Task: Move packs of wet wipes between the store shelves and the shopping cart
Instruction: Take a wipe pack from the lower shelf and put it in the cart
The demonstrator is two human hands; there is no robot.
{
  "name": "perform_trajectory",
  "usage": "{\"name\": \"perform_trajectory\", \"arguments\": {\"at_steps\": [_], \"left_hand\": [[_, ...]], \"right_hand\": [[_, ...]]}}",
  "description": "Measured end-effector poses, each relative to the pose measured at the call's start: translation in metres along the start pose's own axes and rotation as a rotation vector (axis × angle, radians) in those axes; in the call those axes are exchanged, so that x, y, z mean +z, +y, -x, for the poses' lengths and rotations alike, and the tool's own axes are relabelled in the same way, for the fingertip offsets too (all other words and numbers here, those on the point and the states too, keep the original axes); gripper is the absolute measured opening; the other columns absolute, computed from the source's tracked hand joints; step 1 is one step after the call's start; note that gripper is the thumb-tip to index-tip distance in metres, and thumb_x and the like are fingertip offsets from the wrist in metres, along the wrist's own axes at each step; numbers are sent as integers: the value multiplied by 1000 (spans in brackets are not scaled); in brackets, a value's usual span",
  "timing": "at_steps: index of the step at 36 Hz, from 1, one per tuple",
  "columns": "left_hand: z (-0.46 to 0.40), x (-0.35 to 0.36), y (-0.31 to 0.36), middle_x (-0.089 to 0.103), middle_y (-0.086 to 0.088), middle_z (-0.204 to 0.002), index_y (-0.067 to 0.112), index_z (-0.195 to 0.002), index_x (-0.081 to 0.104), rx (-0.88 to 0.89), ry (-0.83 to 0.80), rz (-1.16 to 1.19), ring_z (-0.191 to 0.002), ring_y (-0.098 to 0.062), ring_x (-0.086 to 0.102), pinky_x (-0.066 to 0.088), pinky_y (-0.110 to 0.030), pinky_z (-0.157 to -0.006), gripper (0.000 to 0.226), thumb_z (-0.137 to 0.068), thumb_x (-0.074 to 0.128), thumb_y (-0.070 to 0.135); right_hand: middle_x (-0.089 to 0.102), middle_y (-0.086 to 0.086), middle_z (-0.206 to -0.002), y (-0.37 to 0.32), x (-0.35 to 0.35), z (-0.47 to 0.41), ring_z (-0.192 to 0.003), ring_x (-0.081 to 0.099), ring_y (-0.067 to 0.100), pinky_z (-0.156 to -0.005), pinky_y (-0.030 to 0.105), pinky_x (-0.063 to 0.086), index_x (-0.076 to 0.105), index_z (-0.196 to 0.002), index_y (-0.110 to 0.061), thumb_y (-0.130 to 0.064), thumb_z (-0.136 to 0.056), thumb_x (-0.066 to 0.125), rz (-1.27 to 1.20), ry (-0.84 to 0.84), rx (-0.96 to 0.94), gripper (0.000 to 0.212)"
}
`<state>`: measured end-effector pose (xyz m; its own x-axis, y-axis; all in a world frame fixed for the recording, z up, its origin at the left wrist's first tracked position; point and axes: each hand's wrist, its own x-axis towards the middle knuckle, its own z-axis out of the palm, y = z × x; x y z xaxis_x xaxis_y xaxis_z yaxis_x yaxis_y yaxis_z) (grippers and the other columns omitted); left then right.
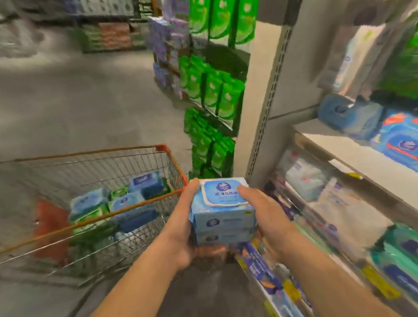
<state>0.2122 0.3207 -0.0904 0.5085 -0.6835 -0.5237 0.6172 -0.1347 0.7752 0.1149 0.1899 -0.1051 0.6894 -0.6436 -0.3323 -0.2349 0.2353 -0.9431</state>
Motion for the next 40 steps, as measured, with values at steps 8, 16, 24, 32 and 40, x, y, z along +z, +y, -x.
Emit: {"name": "perform_trajectory", "arguments": {"at_steps": [8, 16, 24, 32, 40], "left_hand": [[-30, -82, 31, 77, -15, -99, 23, -95, 82, -30, 125, 125, -81, -30, 74, 57, -38, -67, 66, -63, 58, 76], [-86, -144, 67, 76, -13, -107, 25, -111, 78, -65, 274, 147, -102, -35, 71, 56, -42, -75, 65, -70, 64, 73], [-145, -190, 109, 77, -13, -102, 19, -108, 75, -87, 320, 177, -81, -29, 71, 53, -37, -68, 62, -54, 78, 50], [-202, -243, 121, 78, -12, -96, 14, -103, 74, -72, 448, 280, -79, -32, 66, 50, -41, -74, 28, -86, 69, 35], [-276, -295, 110, 76, -13, -109, 14, -127, 62, -104, 402, 234, -97, -37, 71, 56, -46, -79, 78, -57, 86, 40]], "right_hand": [[79, 4, -96, 1, 81, -65, -89, 75, 28, -79, 44, 57, 74, -105, -15, -44, -95, 62, 89, -115, 41, 33], [76, -9, -93, -1, 143, -152, -69, 68, 0, -53, 14, 46, 71, -100, -21, -35, -102, 57, 182, -273, 5, 20], [77, -16, -101, -9, 193, -239, -91, 74, 6, -66, 18, 53, 69, -118, -27, -34, -102, 58, 189, -447, 51, 21], [73, 1, -123, 4, 239, -305, -106, 72, 26, -76, 42, 62, 58, -134, -26, -56, -79, 73, 98, -554, 383, 64], [70, 14, -128, 49, 268, -351, -116, 68, 33, -93, 46, 56, 59, -137, -10, -42, -81, 73, -237, -433, 553, 66]]}}
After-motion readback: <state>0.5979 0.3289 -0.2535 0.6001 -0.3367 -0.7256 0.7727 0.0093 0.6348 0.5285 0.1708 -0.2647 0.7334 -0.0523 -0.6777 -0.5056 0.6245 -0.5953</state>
